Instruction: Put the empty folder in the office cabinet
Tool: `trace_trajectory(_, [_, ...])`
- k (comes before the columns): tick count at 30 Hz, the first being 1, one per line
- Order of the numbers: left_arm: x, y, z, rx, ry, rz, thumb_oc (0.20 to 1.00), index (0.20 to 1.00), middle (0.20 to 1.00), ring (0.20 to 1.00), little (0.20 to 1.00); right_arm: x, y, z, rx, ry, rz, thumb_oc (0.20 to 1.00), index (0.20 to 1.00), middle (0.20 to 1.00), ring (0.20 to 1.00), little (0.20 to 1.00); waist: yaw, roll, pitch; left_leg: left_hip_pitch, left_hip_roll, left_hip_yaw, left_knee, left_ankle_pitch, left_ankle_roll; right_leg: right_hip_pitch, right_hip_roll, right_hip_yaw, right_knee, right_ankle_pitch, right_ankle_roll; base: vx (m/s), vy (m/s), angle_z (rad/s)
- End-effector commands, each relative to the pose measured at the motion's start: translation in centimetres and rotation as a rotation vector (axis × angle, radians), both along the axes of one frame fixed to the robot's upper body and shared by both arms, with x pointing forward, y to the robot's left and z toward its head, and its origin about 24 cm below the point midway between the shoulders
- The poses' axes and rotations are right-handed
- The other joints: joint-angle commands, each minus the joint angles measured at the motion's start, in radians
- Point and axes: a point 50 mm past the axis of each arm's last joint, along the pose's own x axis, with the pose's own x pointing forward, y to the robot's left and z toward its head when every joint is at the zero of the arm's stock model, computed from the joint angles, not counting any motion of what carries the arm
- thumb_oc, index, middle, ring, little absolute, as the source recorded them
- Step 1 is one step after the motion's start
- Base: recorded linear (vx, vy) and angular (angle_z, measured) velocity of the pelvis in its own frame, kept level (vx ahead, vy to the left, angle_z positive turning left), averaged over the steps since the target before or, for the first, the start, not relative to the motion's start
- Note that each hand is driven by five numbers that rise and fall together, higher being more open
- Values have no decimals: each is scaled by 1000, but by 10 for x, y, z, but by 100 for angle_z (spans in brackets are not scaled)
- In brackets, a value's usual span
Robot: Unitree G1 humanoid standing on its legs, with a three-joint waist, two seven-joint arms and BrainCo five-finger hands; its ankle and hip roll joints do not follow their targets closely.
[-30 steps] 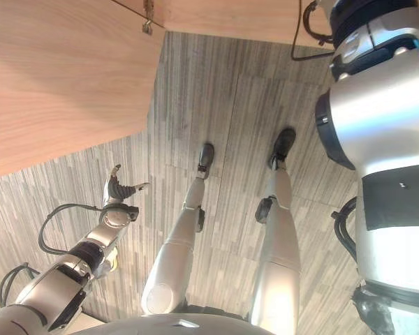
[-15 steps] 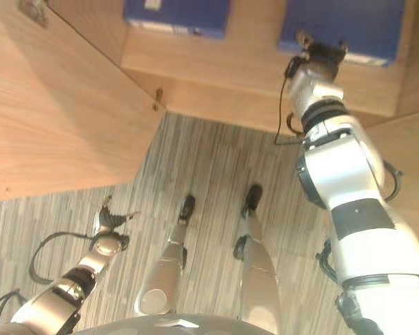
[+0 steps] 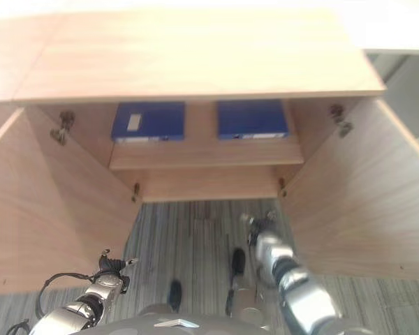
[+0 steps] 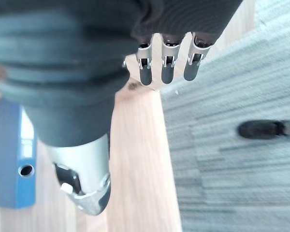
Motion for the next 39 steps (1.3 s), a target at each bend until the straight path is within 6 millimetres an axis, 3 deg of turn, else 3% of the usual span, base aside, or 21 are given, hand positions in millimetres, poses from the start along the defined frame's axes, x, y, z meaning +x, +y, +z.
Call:
trace_trajectory(1, [3, 25, 7, 97, 5, -18, 1000, 1000, 1000, 1000, 1000, 54, 4, 49, 28, -258, 131, 1000, 1000, 1000, 1000, 1000, 14, 38, 21, 26, -28, -28, 0, -108, 42, 13, -77, -49, 3, -40, 144, -43, 35, -48])
trace_trajectory(5, [-23, 50, 5, 124, 29, 61, 1000, 1000, 1000, 1000, 1000, 44, -3, 53, 6, -329, 260, 1000, 1000, 1000, 1000, 1000, 3, 48, 9, 54, -49, -4, -12, -110, 55, 14, -87, -39, -2, -27, 154, -86, 51, -25])
trace_trajectory(11, [-16, 63, 13, 140, -5, 6, 1000, 1000, 1000, 1000, 1000, 61, -21, 79, -155, -424, 516, 1000, 1000, 1000, 1000, 1000, 0, 50, -15, 88, -90, 38, -13, -123, 75, 13, -119, -43, -6, -3, 171, -55, 54, -17])
trace_trajectory(13, [-14, 65, 15, 139, -4, -18, 1000, 1000, 1000, 1000, 1000, 78, -36, 115, -290, -543, 635, 1000, 1000, 1000, 1000, 1000, -13, 44, -24, 102, -108, 58, -13, -127, 86, 4, -125, -24, -6, 7, 179, -51, 60, -5])
trace_trajectory(14, [-14, 65, 15, 139, -4, -18, 1000, 1000, 1000, 1000, 1000, 78, -36, 115, -290, -543, 635, 1000, 1000, 1000, 1000, 1000, -13, 44, -24, 102, -108, 58, -13, -127, 86, 4, -125, -24, -6, 7, 179, -30, 48, -13])
trace_trajectory(16, [-14, 64, 14, 133, 4, -35, 1000, 1000, 1000, 1000, 1000, 85, -50, 146, -378, -642, 691, 1000, 1000, 1000, 1000, 1000, -26, 41, -29, 109, -117, 75, -13, -132, 88, -4, -126, -13, -6, 13, 183, -39, 55, -26])
trace_trajectory(17, [-21, 58, 10, 116, 10, -54, 1000, 1000, 1000, 1000, 1000, 87, -83, 181, -490, -741, 658, 1000, 1000, 1000, 1000, 1000, -38, 35, -32, 116, -124, 88, -13, -133, 94, -12, -128, -8, -6, 23, 189, -33, 42, -27])
trace_trajectory(18, [-21, 58, 10, 116, 10, -54, 1000, 1000, 1000, 1000, 1000, 87, -83, 181, -490, -741, 658, 1000, 1000, 1000, 1000, 1000, -38, 35, -32, 116, -124, 88, -13, -133, 94, -12, -128, -8, -6, 23, 189, -50, 39, -29])
trace_trajectory(20, [-69, 26, -14, 27, 112, -58, 1000, 1000, 1000, 1000, 1000, 78, -144, 219, -697, -836, 460, 1000, 1000, 1000, 1000, 1000, -32, 21, -17, 128, -128, 95, -10, -131, 103, -15, -128, -26, -5, 35, 196, -72, 21, -32])
trace_trajectory(21, [-78, 23, -18, 15, 146, -54, 1000, 1000, 1000, 1000, 1000, 72, -162, 235, -772, -880, 377, 1000, 1000, 1000, 1000, 1000, -35, 13, -14, 134, -131, 102, -10, -134, 105, -18, -131, -31, 0, 47, 201, -48, 7, -23])
trace_trajectory(23, [-81, 24, -19, 29, 173, -72, 1000, 1000, 1000, 1000, 1000, 63, -187, 261, -928, -943, 258, 1000, 1000, 1000, 1000, 1000, -46, -4, -10, 137, -135, 114, -9, -130, 107, -29, -145, -40, 9, 90, 211, -13, -14, -5])
trace_trajectory(25, [-81, 24, -19, 29, 173, -72, 1000, 1000, 1000, 1000, 1000, 63, -187, 261, -928, -943, 258, 1000, 1000, 1000, 1000, 1000, -46, -4, -10, 137, -135, 114, -9, -130, 107, -29, -145, -40, 9, 90, 211, -18, -12, -15])
trace_trajectory(26, [-79, 24, -19, 40, 178, -91, 1000, 1000, 1000, 1000, 1000, 59, -200, 278, -1016, -984, 175, 1000, 1000, 1000, 1000, 1000, -51, 1, 2, 138, -120, 118, -6, -130, 108, -29, -145, -54, 21, 86, 211, -295, -54, -41])
trace_trajectory(27, [-67, 27, -16, 91, 162, -113, 1000, 1000, 1000, 1000, 1000, 53, -215, 315, -1148, -1110, -30, 1000, 1000, 1000, 1000, 1000, -46, 24, 23, 99, -77, 154, 2, -108, 111, -13, -207, -98, 165, -11, 183, -363, -62, -76])
trace_trajectory(28, [-60, 29, -14, 114, 154, -126, 1000, 1000, 1000, 1000, 1000, 46, -222, 326, -1208, -1142, -116, 1000, 1000, 1000, 1000, 1000, -51, 34, 22, 84, -56, 163, -2, -101, 108, -4, -228, -62, 253, -53, 166, -355, -35, -99])
trace_trajectory(30, [-57, 32, -12, 144, 153, -140, 1000, 1000, 1000, 1000, 1000, 34, -232, 341, -1284, -1173, -215, 1000, 1000, 1000, 1000, 1000, -46, 40, 16, 67, -37, 170, -3, -88, 110, 2, -268, 5, 379, -67, 151, -90, 2, -65])
trace_trajectory(34, [-51, 32, -9, 158, 122, -159, 1000, 1000, 1000, 1000, 1000, 16, -259, 344, -1314, -1140, -428, 1000, 1000, 1000, 1000, 1000, -40, 41, -10, 41, -25, 177, -6, -79, 110, 40, -282, 88, 451, -94, 148, 5, -38, -6])
trace_trajectory(36, [-50, 32, -9, 158, 115, -154, 1000, 1000, 1000, 1000, 1000, 13, -263, 342, -1296, -1134, -478, 1000, 1000, 1000, 1000, 1000, -36, 32, -19, 32, -26, 179, -6, -76, 107, 68, -274, 88, 428, -114, 149, 58, -95, -34])
trace_trajectory(37, [-52, 34, -8, 162, 114, -151, 1000, 1000, 1000, 1000, 1000, 9, -272, 334, -1233, -1117, -576, 1000, 1000, 1000, 1000, 1000, -14, 8, -52, 22, -36, 186, -7, -83, 100, 153, -241, 42, 331, -205, 166, 114, -197, -54])
trace_trajectory(38, [-57, 32, -11, 155, 129, -133, 1000, 1000, 1000, 1000, 1000, 9, -273, 318, -1151, -1089, -625, 1000, 1000, 1000, 1000, 1000, -7, -7, -72, 23, -36, 195, -9, -87, 90, 181, -203, 9, 265, -233, 182, 150, -271, -62])
trace_trajectory(39, [-58, 30, -12, 148, 129, -108, 1000, 1000, 1000, 1000, 1000, 8, -273, 304, -1093, -1055, -650, 1000, 1000, 1000, 1000, 1000, -18, -6, -76, 24, -27, 193, -9, -81, 85, 173, -166, 30, 238, -231, 182, 97, -225, -41])
